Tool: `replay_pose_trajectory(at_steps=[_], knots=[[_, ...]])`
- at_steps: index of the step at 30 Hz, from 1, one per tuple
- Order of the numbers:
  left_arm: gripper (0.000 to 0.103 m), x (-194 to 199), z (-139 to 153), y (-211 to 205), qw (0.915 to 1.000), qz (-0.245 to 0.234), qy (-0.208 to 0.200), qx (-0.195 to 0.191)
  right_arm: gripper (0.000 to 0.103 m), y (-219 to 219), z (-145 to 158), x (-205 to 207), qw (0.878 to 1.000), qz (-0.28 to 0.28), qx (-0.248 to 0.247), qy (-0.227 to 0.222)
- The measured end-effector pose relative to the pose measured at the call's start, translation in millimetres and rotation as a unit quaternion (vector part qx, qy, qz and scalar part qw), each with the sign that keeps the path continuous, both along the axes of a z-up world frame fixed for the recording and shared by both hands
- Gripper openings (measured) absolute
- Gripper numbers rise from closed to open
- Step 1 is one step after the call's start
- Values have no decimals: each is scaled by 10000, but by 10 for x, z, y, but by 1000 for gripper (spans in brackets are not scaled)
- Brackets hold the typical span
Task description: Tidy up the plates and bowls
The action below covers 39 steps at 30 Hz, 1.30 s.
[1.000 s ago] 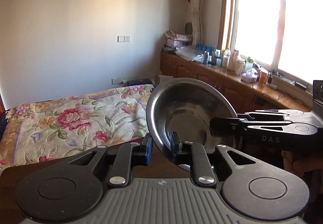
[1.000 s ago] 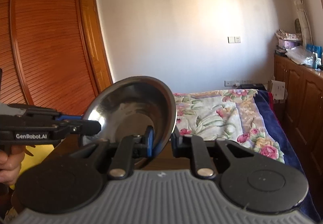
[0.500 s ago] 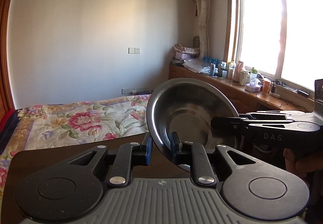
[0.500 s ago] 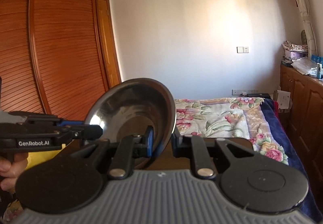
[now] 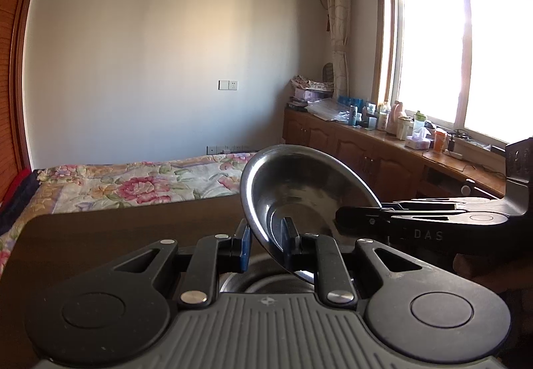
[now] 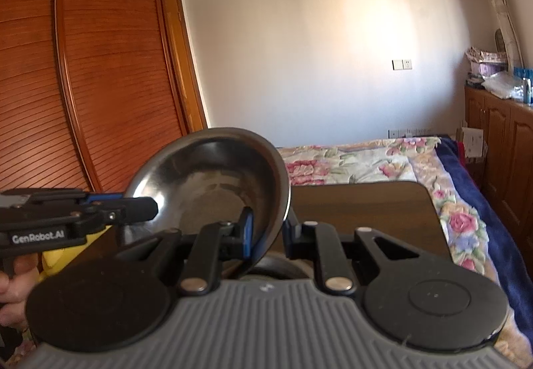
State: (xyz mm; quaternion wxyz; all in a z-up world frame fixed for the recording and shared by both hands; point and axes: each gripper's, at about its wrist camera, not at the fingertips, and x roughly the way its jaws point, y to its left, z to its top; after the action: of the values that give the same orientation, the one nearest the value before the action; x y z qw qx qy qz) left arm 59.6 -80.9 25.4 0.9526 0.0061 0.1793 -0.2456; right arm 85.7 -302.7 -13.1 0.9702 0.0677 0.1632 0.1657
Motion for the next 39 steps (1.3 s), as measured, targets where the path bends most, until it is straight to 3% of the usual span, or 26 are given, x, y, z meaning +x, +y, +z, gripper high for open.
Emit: replay_pose_trajectory(at_steps=[18,26,39], knots=[[21,44,-666,-43,9979,119,609,184,19,90,-416,-15,9991,-163,-110,377],[22,110,-803,-67,9966,176,704,397,17,89,-557,41,9979,-176,-44,617],[22,133,-846,-87,9961,219,694,500,17,164,-580,47,9971,-302,-273,644]])
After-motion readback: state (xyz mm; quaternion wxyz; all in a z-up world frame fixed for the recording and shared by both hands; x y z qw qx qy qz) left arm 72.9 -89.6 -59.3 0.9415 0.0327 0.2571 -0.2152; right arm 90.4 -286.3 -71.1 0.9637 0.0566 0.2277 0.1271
